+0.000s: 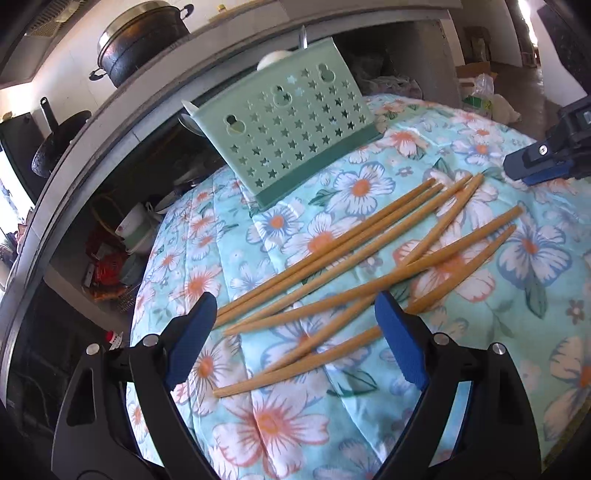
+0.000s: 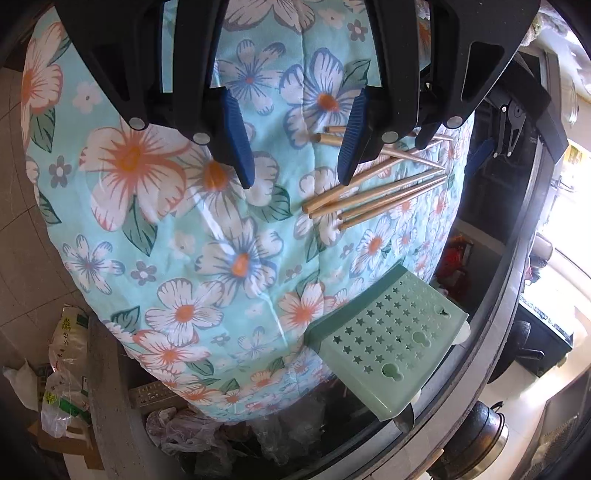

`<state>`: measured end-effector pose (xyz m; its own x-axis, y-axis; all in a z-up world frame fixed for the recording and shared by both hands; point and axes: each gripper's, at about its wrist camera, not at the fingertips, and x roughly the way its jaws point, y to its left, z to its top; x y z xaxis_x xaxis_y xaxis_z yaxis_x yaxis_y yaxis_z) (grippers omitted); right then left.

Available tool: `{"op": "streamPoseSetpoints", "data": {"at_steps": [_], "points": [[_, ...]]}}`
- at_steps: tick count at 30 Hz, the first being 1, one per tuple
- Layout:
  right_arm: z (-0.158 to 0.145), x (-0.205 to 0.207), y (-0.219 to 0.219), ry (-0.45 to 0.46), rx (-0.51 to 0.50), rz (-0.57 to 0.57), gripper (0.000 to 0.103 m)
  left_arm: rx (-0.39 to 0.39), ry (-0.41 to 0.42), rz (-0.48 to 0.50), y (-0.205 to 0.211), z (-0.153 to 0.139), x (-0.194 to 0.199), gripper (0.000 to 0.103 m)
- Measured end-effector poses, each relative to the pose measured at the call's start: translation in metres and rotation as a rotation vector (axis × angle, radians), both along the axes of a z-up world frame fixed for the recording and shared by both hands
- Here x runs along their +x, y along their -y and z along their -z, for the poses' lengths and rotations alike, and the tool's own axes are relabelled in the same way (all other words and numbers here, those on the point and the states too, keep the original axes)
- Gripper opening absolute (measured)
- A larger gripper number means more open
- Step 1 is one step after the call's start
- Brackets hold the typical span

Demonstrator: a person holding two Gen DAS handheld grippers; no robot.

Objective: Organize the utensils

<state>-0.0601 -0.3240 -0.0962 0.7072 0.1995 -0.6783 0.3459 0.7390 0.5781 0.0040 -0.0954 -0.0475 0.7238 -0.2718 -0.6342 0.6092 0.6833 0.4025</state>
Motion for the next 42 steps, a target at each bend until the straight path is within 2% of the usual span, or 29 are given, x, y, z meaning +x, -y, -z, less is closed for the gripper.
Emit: {"op": "streamPoseSetpoints", "data": {"at_steps": [6,10,13,15,16,18,24,28,32,35,39,42], "points": [[-0.003,-0.007,0.005,0.012,0.001,0.006,0.049,0.025,-0.036,0.023,0.004,0.003,-0.022,0.083],[0.001,-0.015,0.008,0.019,0.03,0.036,0.06,0.034,-0.061,-0.008,0.007,0.013,-0.026,0.083],[0.011,-0.015,0.007,0.012,0.089,0.044,0.067,-0.013,-0.13,-0.055,0.001,0.017,-0.015,0.089],[0.017,-0.014,0.004,0.009,0.109,0.048,0.071,-0.056,-0.208,-0.079,-0.005,0.018,-0.003,0.092],[0.019,-0.015,0.003,0.023,0.114,0.054,0.074,-0.077,-0.241,-0.093,-0.009,0.02,0.002,0.095],[0.02,-0.017,0.002,0.048,0.127,0.057,0.08,-0.131,-0.298,-0.108,-0.017,0.021,0.011,0.095],[0.02,-0.011,-0.001,0.078,0.151,0.047,0.097,-0.148,-0.345,-0.114,-0.019,0.022,0.016,0.095],[0.017,-0.006,-0.007,0.052,0.103,0.045,0.097,-0.153,-0.406,-0.116,-0.019,0.018,0.021,0.095],[0.017,-0.006,-0.008,0.048,0.096,0.05,0.097,-0.218,-0.474,-0.108,-0.027,0.014,0.027,0.095],[0.019,-0.006,-0.002,0.042,0.137,0.054,0.097,-0.291,-0.531,-0.102,-0.036,0.011,0.033,0.095],[0.024,-0.008,0.012,0.055,0.251,0.048,0.097,-0.378,-0.601,-0.076,-0.047,0.009,0.038,0.095],[0.027,-0.009,0.02,0.062,0.312,0.049,0.097,-0.423,-0.726,-0.037,-0.052,0.019,0.044,0.095]]}}
